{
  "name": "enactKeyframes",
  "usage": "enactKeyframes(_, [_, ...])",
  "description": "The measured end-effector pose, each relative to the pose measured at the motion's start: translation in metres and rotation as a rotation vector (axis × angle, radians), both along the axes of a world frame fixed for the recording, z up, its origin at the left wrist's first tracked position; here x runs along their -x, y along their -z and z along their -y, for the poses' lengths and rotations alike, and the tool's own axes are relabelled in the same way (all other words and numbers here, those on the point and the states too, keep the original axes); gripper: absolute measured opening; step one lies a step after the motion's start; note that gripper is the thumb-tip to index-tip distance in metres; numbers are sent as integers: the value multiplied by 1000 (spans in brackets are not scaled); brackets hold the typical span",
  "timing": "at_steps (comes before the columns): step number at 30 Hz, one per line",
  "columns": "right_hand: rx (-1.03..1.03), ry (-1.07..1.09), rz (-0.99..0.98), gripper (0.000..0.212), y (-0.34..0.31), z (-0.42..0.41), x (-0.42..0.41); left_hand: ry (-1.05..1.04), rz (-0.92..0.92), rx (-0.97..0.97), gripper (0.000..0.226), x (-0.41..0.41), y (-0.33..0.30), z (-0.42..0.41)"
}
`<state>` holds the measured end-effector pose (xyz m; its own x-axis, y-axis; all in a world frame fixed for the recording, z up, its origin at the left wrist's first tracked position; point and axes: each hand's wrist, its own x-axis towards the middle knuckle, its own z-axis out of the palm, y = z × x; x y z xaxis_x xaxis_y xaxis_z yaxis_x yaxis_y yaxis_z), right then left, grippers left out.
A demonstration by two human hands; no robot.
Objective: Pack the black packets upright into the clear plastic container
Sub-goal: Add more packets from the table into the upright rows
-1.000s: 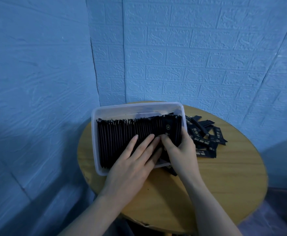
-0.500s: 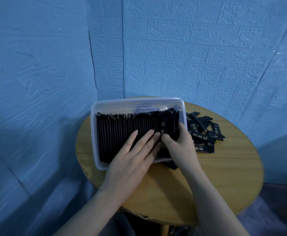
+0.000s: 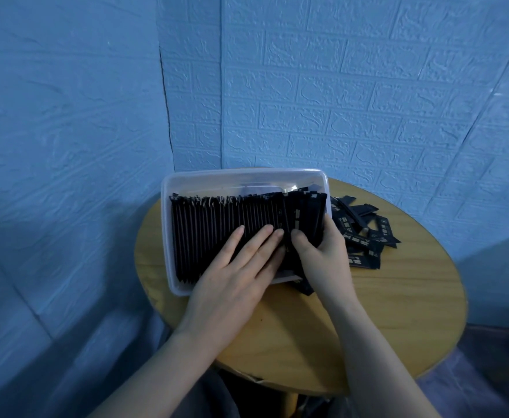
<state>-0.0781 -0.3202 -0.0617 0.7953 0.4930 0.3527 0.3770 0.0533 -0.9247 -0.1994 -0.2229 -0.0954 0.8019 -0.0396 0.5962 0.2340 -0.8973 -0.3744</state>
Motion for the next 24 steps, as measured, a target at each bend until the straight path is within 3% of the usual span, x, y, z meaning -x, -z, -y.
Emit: enactKeyframes(24, [14, 53, 55, 15, 3, -1, 3, -28, -83, -4, 60, 3, -6, 2])
